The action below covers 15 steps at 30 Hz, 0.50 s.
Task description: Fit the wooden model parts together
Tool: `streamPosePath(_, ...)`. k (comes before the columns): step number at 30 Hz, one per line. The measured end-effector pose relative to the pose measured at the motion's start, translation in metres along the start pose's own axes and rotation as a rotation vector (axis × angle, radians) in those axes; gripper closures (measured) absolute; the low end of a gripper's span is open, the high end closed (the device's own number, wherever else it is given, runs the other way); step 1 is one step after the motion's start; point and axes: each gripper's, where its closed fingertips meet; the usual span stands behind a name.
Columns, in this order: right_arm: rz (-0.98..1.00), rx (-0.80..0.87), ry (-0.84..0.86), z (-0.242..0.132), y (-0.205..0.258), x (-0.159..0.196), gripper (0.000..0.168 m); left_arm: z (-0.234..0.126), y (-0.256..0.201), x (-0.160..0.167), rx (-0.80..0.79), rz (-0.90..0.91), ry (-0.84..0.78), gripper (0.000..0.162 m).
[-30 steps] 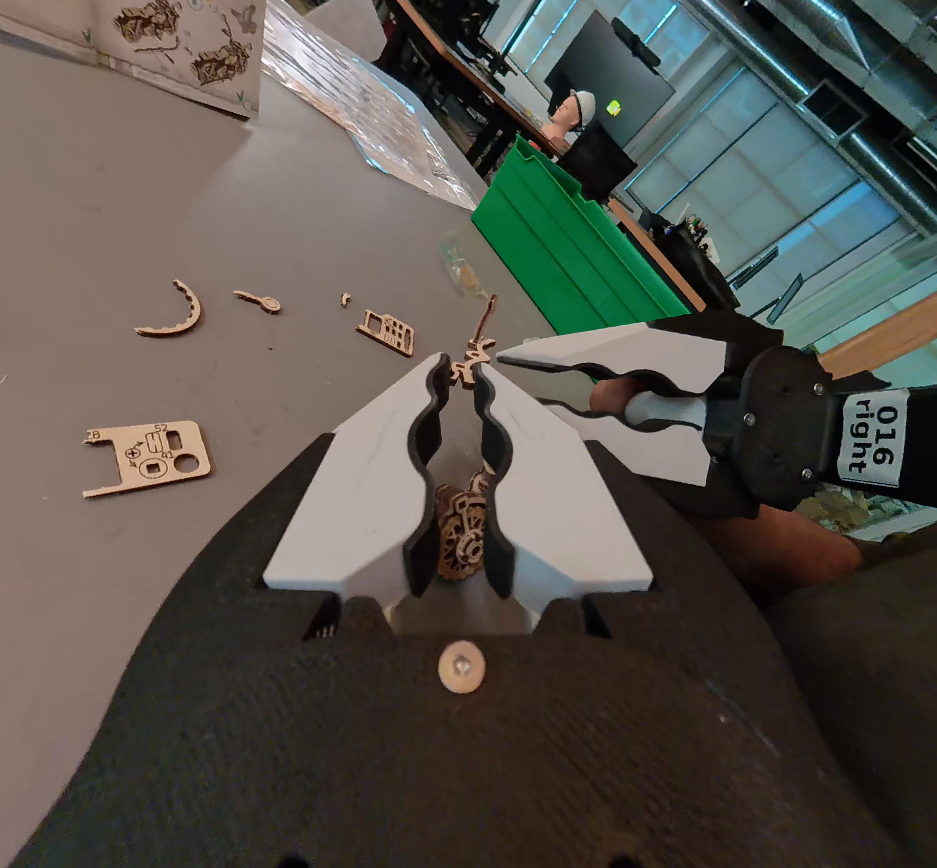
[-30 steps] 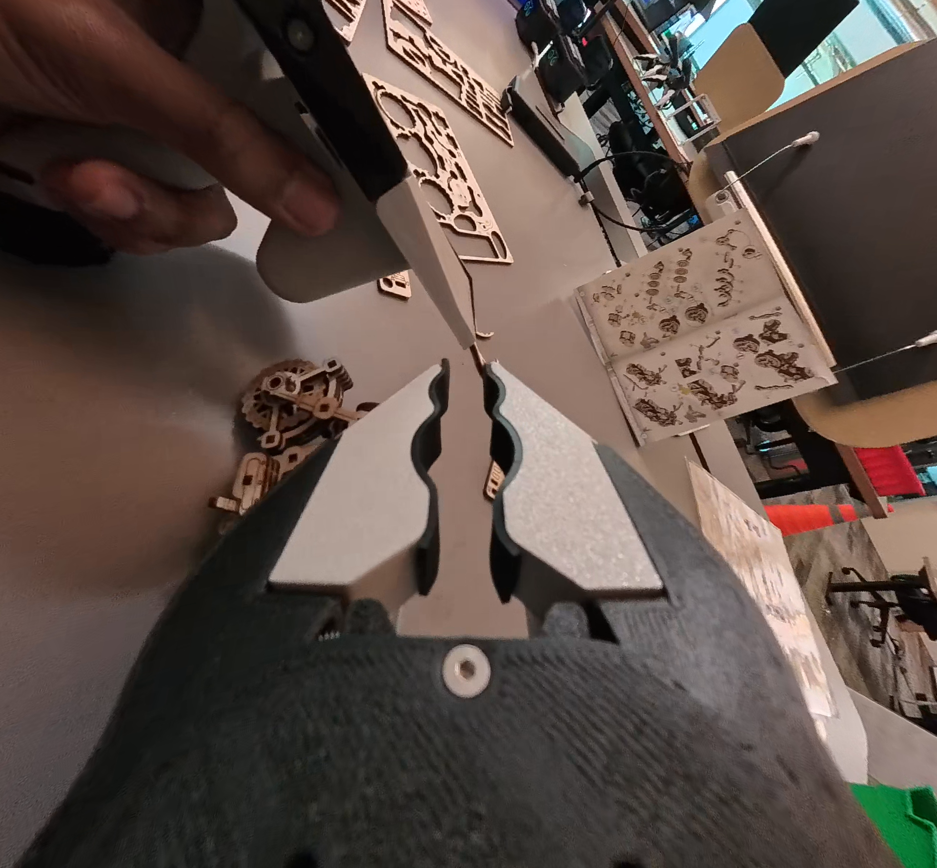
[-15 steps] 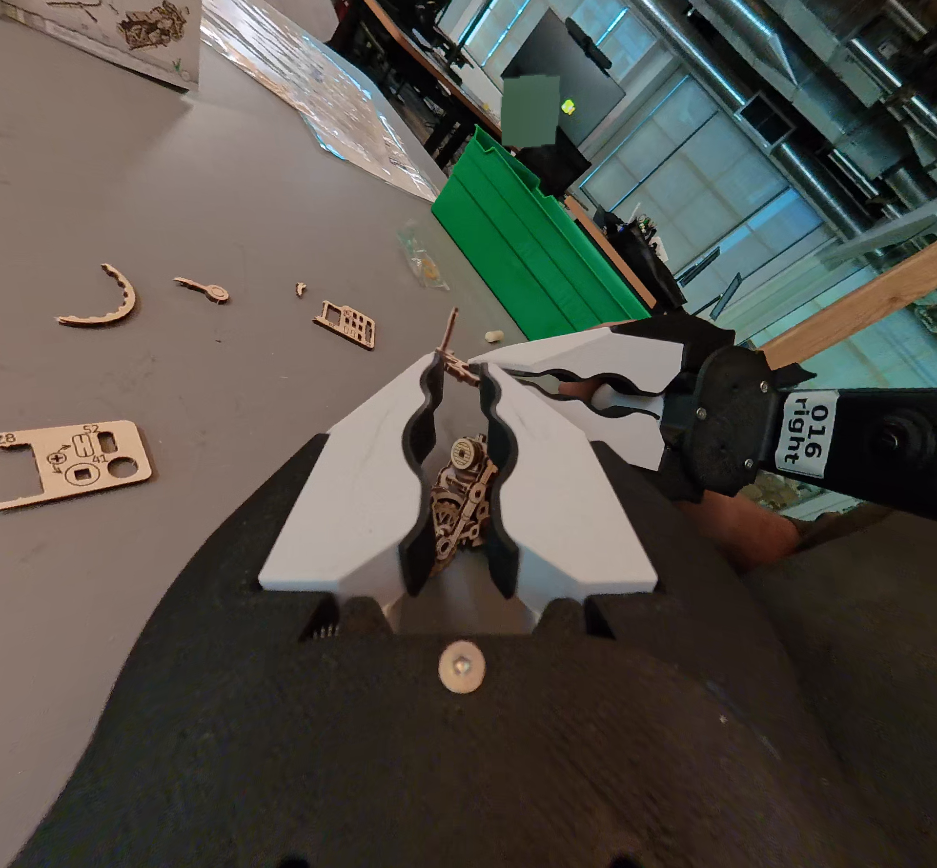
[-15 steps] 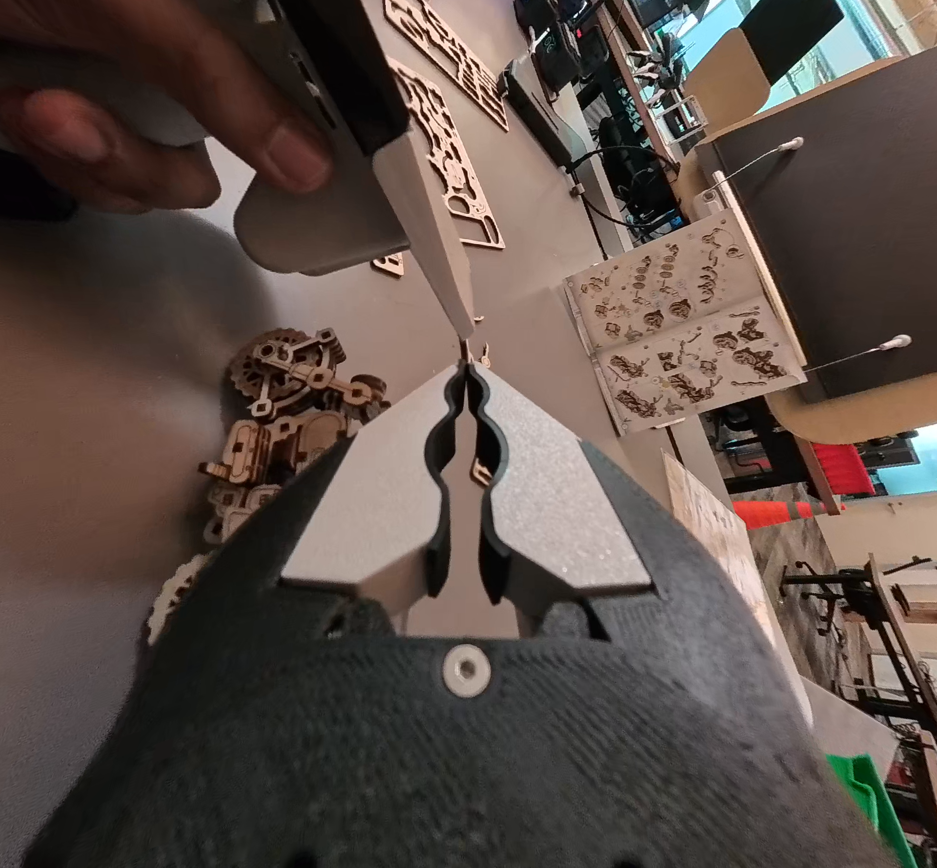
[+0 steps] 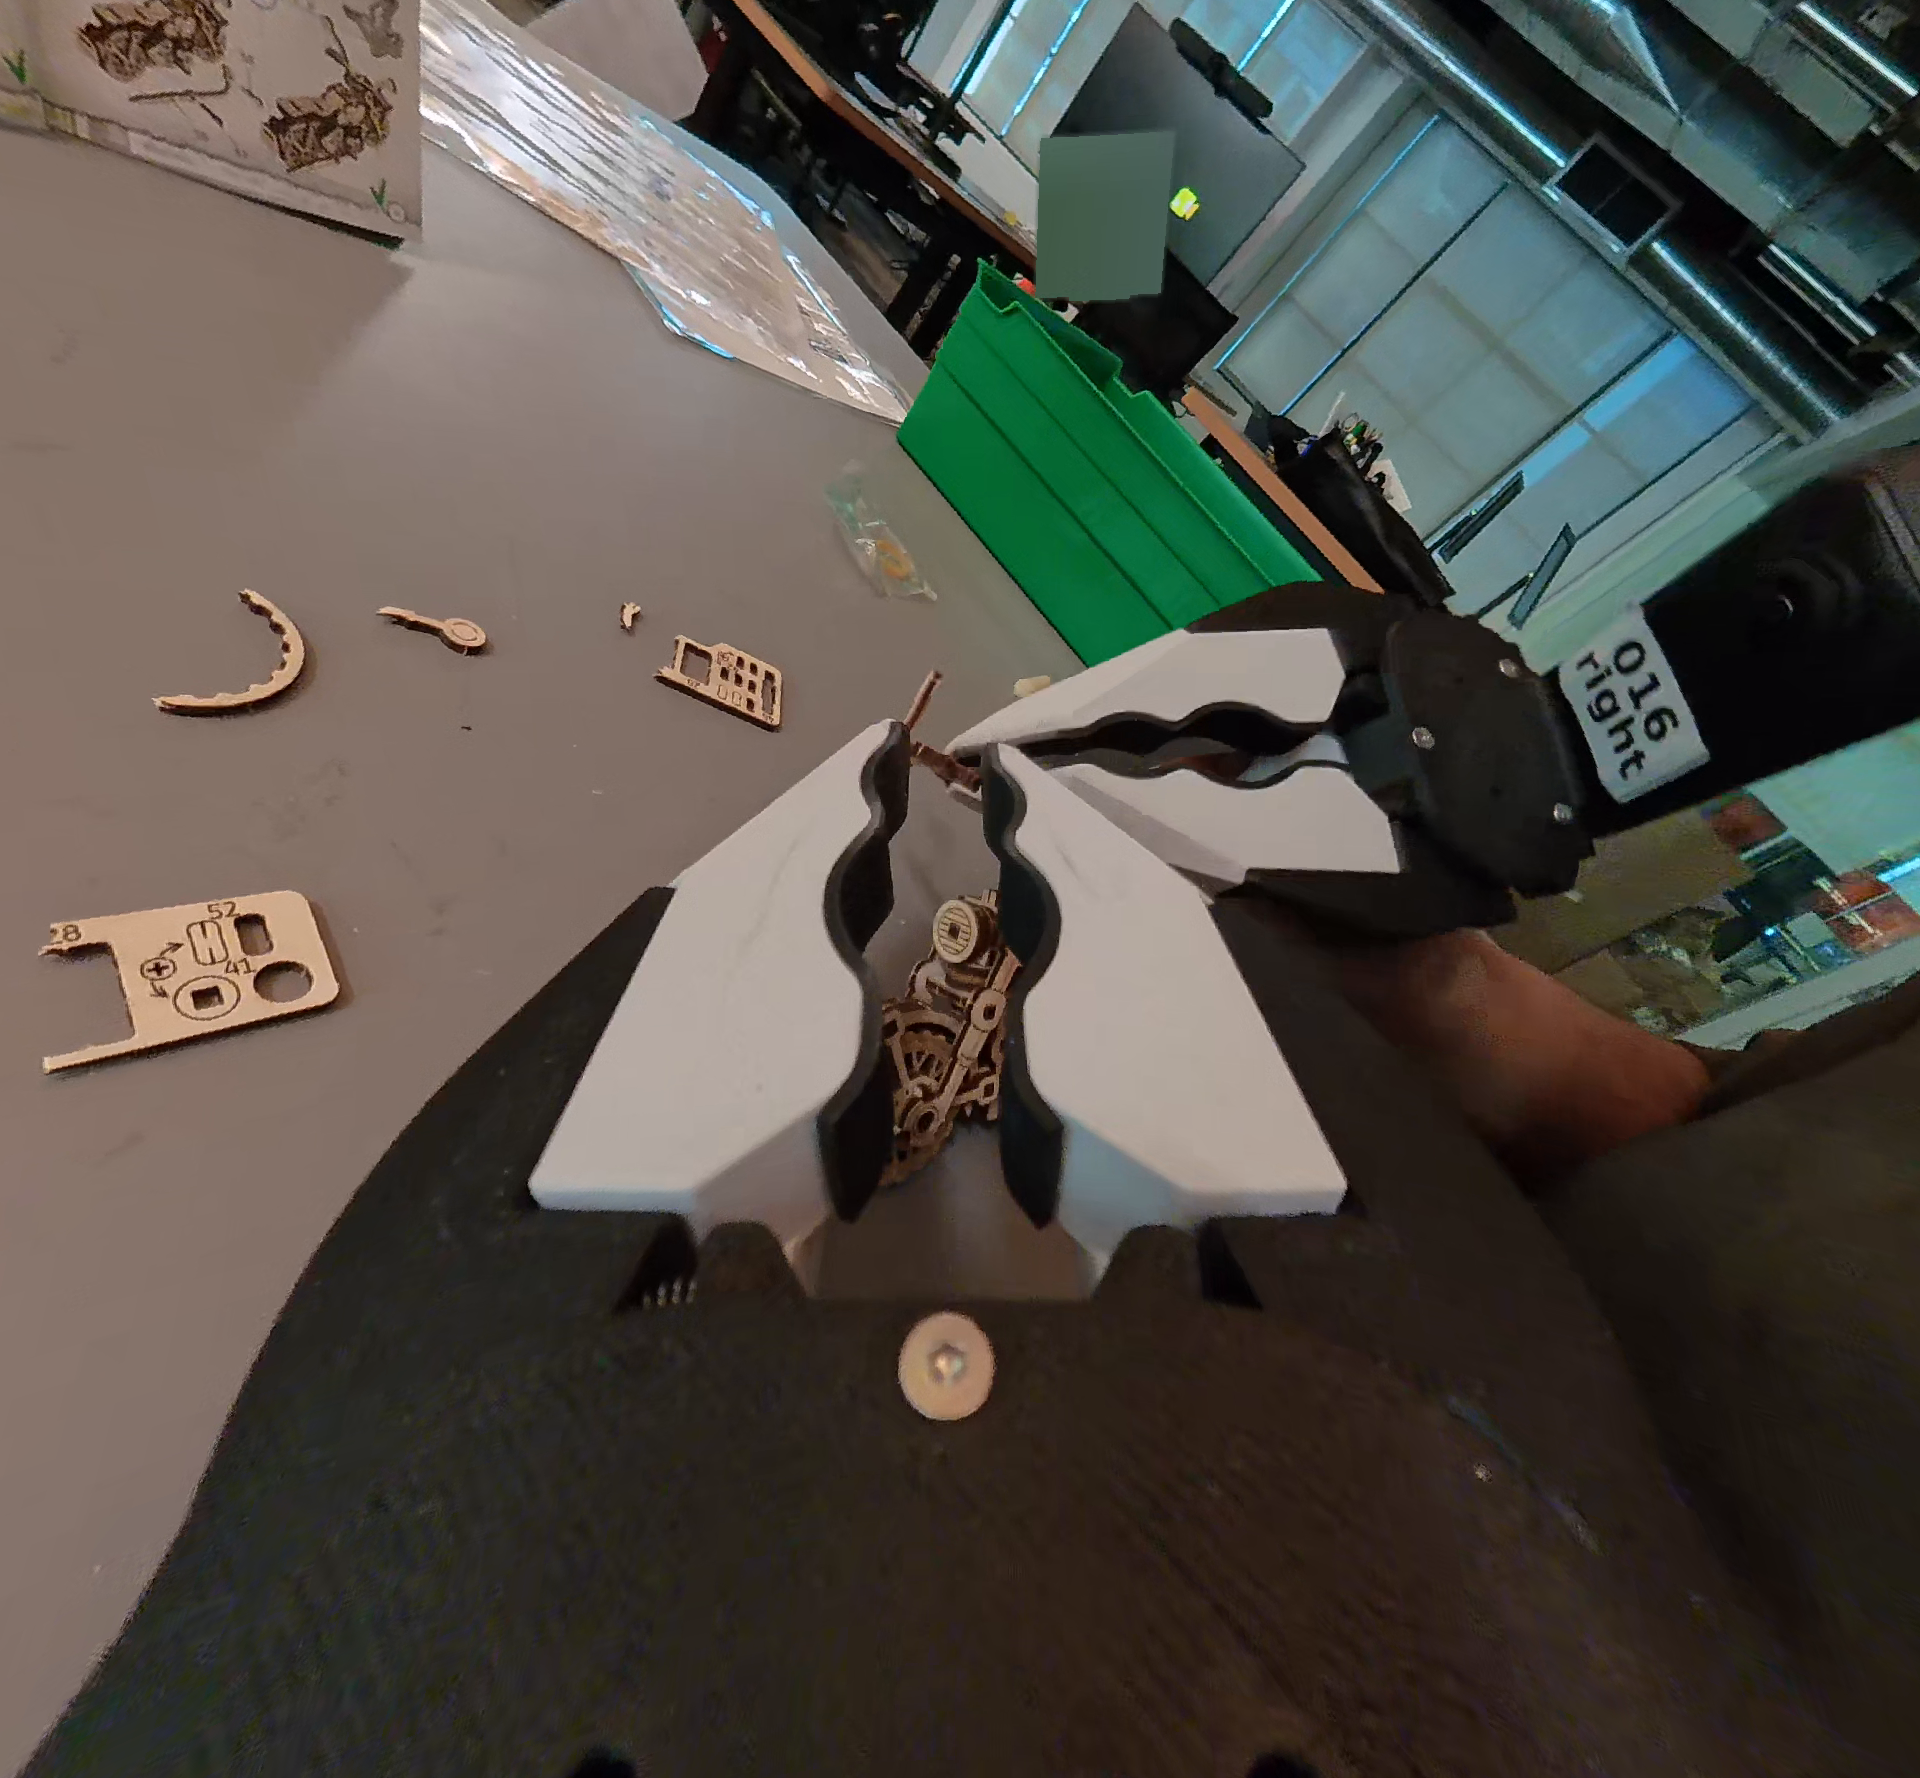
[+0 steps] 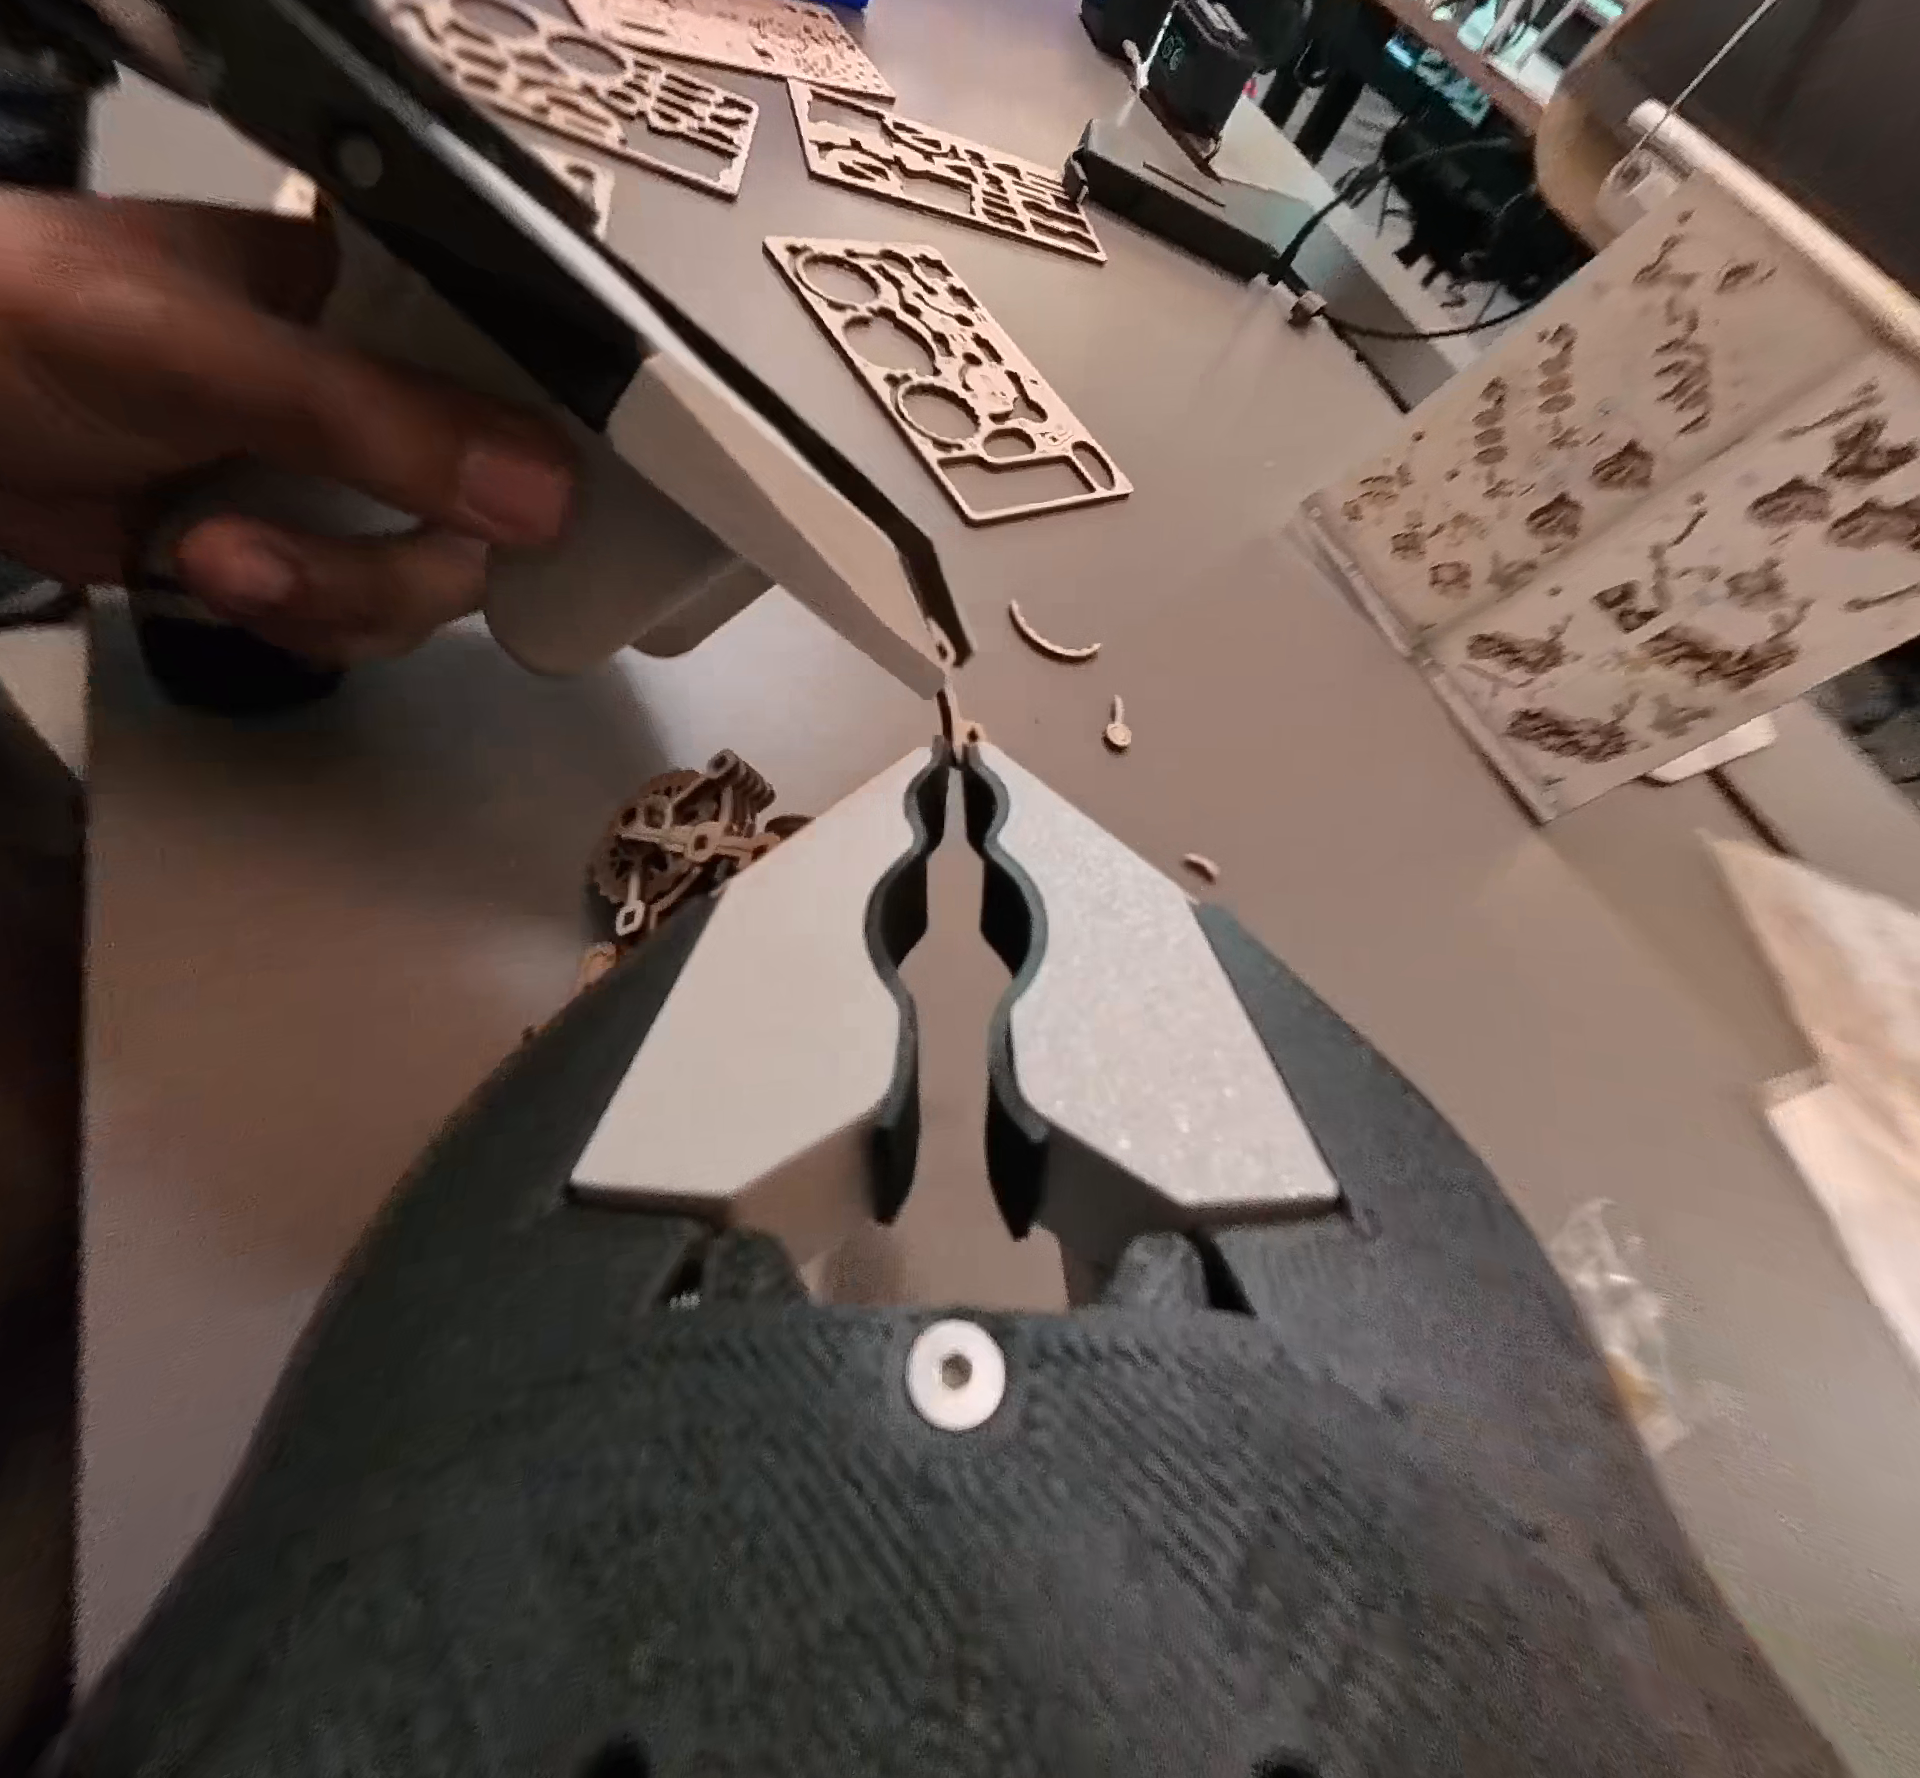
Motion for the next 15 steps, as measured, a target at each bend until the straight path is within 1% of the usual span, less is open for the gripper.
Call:
streamPosePath(5, 0.189, -0.024, -0.029, 0.0, -0.001, -0.001, 0.156, -0.001, 0.0, -0.004, -0.007, 0.017, -0.026, 0.152)
streamPosePath(7, 0.234, -0.039, -0.037, 0.001, 0.001, -0.003, 0.155, -0.001, 0.001, -0.007, -0.019, 0.034, -0.043, 0.162)
streamPosePath(15, 0.195, -0.064, -0.013, 0.005, 0.009, 0.0, 0.155, 0.0, 0.002, -0.004, -0.02, 0.026, -0.026, 0.161)
Point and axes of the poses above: each gripper's, where its closed fingertips meet, z out along the fingers, x out of its underside, y = z × x across the jaws, and after that the axes turned 14 degrees about -y, right-handed
